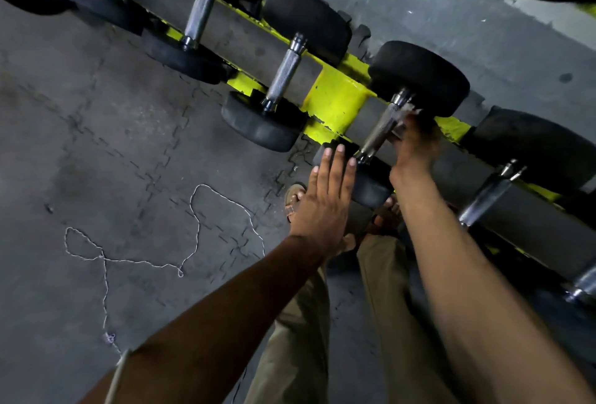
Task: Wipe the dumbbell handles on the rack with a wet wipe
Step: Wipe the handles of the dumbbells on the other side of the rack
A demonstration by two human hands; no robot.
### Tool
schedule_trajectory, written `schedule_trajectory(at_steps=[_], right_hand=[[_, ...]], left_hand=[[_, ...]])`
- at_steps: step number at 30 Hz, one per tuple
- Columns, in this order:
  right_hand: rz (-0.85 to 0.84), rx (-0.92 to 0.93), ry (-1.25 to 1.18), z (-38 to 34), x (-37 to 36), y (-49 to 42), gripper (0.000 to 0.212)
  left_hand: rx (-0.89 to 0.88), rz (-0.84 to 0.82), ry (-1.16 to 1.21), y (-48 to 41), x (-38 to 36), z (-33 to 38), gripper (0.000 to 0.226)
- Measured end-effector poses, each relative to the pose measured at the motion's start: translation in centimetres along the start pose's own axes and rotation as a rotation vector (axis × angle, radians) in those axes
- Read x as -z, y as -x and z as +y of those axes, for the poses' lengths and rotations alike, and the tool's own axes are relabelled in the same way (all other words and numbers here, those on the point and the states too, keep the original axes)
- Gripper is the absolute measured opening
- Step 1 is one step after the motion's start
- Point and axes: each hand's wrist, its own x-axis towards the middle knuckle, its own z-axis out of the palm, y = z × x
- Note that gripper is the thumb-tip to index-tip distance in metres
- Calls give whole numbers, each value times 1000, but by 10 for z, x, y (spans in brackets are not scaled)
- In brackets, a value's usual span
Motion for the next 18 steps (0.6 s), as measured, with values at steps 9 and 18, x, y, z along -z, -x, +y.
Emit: schedule_trajectory(at_steps=[9, 18], right_hand=[[-283, 1282, 1196, -16, 31, -2, 26], [-845, 1141, 1826, -35, 11, 17, 17]], left_hand=[[-9, 15, 17, -3, -2, 0, 152], [-20, 10, 20, 0, -1, -1, 151]])
